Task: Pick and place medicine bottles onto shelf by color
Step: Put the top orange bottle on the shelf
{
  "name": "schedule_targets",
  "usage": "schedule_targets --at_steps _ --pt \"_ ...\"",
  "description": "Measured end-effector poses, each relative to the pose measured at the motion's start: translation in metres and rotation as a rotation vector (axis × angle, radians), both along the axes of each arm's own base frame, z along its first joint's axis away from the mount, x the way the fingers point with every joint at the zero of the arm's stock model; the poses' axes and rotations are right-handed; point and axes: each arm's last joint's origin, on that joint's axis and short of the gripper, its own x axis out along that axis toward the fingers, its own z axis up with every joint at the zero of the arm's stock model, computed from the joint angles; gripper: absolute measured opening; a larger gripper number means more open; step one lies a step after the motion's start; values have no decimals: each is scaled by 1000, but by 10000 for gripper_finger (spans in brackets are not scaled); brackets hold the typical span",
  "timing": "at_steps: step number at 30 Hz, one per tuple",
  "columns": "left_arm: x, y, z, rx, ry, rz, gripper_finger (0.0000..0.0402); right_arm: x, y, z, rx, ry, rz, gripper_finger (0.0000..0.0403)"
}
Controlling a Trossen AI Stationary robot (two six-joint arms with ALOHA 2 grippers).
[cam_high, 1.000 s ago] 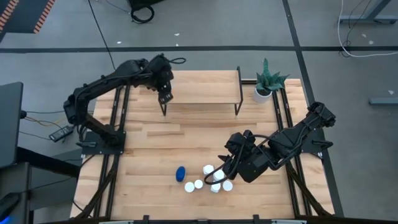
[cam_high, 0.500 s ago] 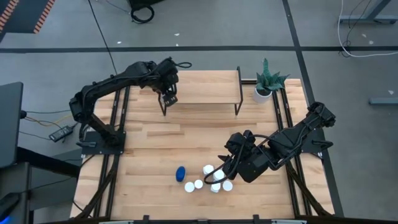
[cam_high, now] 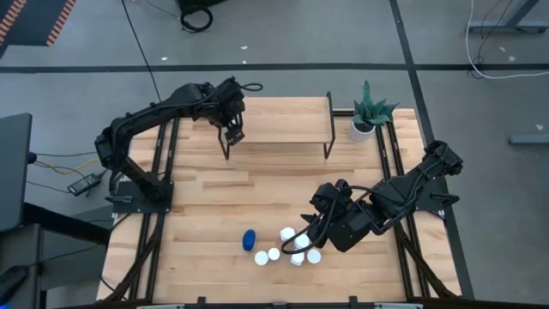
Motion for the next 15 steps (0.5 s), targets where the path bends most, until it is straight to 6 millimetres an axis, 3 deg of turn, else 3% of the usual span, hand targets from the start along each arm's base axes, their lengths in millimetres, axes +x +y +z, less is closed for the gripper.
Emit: schedule_targets --at_steps 8,11,15 --pt "-4 -6 59 78 -135 25 300 0 0 0 -2 -1 -1 239" --pt "-8 -18 79 58 -178 59 296 0 0 0 -2 -1 -1 239" --pt "-6 -43 86 3 -173 52 279 0 0 0 -3 -1 -1 239"
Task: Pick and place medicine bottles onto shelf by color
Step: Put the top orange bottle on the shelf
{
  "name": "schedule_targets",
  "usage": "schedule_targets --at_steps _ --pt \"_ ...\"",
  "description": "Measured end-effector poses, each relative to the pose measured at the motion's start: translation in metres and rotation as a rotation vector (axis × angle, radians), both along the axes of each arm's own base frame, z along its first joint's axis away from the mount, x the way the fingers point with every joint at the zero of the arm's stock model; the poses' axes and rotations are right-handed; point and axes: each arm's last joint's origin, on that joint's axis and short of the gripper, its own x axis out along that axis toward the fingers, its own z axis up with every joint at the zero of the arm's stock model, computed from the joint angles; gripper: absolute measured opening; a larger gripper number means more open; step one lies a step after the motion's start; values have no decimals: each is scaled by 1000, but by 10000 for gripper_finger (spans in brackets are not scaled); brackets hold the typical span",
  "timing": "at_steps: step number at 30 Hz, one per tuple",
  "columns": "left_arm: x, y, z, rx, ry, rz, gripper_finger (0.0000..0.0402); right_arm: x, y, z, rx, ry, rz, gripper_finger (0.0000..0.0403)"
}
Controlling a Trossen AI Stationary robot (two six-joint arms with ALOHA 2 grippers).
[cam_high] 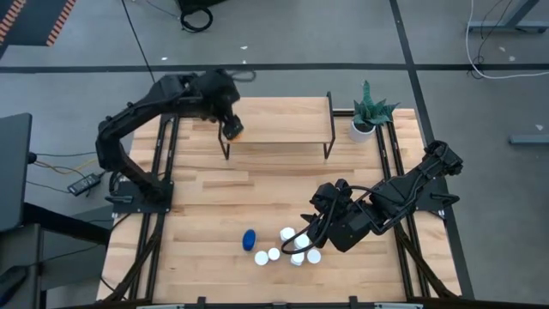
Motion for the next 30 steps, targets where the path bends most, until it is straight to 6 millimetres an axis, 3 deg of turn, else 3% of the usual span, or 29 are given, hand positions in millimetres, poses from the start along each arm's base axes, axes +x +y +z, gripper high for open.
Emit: schedule_targets --at_steps 4,9,18,26,30 --pt "9 -24 -7 -21 5 54 248 0 0 0 -14 -8 -9 239" --pt "22 -50 -31 36 24 206 189 0 -1 0 -25 -15 -16 239" --pt "32 -68 -81 -30 21 407 12 0 -1 0 -56 -3 15 239" --pt "38 -79 -85 -7 -95 527 5 0 -1 0 -78 9 43 239" --pt "37 -74 -86 -12 -80 526 9 0 -1 0 -98 17 63 239"
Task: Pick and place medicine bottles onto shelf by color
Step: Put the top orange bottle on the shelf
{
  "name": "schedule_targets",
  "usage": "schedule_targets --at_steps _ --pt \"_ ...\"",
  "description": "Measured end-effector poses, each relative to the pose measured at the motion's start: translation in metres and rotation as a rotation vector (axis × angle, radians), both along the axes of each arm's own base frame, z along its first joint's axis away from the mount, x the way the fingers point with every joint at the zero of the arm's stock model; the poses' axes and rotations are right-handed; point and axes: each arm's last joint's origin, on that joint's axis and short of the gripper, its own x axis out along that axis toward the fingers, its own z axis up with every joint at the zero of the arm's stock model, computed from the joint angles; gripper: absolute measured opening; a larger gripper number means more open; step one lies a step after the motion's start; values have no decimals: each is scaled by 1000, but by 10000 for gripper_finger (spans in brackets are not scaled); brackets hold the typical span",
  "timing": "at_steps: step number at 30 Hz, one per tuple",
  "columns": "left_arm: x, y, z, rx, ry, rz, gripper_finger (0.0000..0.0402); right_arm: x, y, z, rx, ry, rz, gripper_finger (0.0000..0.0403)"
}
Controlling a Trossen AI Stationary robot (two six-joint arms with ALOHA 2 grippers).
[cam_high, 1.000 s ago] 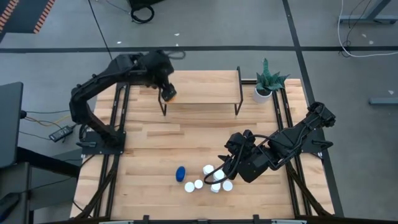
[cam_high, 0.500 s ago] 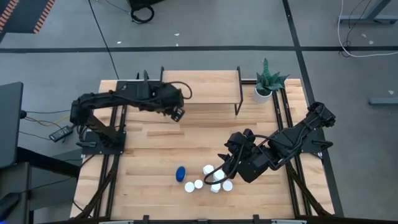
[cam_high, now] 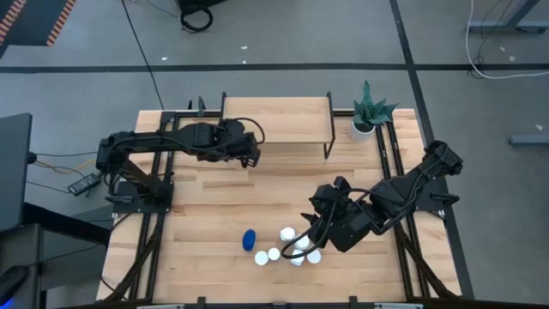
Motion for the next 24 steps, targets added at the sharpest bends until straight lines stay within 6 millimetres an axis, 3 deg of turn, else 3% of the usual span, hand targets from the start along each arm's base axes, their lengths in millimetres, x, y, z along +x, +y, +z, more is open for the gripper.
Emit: schedule_targets --at_steps 24 --pt "4 45 -14 -29 104 -17 4 0 0 0 -24 10 23 239"
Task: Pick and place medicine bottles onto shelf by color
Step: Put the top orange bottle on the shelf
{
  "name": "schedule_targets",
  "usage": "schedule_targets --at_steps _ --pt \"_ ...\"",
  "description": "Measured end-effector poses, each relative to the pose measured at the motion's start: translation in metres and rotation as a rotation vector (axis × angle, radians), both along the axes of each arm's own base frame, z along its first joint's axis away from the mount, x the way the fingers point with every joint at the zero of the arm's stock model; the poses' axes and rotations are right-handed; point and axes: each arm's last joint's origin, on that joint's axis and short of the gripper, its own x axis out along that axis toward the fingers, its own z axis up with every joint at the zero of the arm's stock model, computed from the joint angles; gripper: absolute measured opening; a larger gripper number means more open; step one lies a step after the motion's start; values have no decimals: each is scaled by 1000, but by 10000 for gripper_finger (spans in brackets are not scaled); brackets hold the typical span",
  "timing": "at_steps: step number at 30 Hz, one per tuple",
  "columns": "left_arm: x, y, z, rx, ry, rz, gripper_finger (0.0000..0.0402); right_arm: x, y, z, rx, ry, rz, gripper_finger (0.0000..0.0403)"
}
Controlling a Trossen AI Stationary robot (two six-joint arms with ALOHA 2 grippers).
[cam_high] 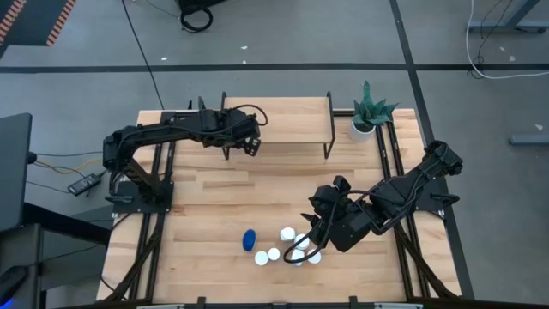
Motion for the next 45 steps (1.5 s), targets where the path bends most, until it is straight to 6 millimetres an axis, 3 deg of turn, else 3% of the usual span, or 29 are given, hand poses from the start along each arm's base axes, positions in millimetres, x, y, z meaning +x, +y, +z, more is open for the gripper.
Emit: schedule_targets --at_steps 12,21,25,33,45 --pt "-3 12 0 -35 6 -16 4 0 0 0 3 -1 -3 239" --pt "4 -20 21 -51 -78 -64 4 0 0 0 4 -2 -4 239" --pt "3 -29 6 -43 -16 -39 5 0 0 0 3 -3 -5 239" --pt "-3 -11 -36 -84 63 37 7 0 0 0 -17 -2 2 239" --pt "-2 14 -42 -58 7 76 8 0 0 0 -3 6 10 239"
